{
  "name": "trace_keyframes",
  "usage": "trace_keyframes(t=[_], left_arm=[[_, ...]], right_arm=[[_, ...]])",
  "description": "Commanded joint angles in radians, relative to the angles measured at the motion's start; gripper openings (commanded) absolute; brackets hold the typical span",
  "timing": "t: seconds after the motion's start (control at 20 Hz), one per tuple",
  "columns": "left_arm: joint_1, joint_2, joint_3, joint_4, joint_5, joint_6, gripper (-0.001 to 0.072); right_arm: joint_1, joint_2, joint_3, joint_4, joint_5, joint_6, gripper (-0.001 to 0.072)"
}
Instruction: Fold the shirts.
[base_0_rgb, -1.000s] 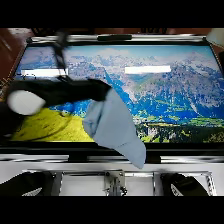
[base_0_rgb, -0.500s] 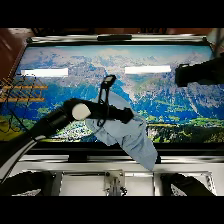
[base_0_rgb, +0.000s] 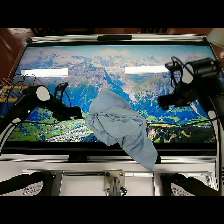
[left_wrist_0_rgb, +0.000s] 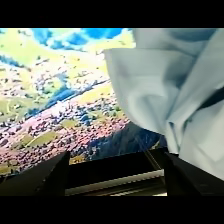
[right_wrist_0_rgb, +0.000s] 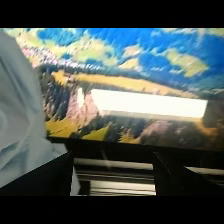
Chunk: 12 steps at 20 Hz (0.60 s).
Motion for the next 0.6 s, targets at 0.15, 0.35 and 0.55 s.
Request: trace_keyframes(t=[0.15,0.35,0.55], left_arm=[[0.012,-0.068,-0.156,-0.174,0.254,0.066,0.0653],[-0.032,-0.125,-0.156,-0.261,0.364,0.092,0.0653],[-0.040,-0.156,-0.156,-0.328,0.430,0.093,0.0488]], right_arm=[[-0.125,-0.006,-0.151,0.434,-0.101,-0.040,0.0587],[-0.123,-0.006,-0.151,0.460,-0.104,-0.040,0.0587],[-0.121,-0.009,-0.151,0.460,-0.151,-0.031,0.0590]])
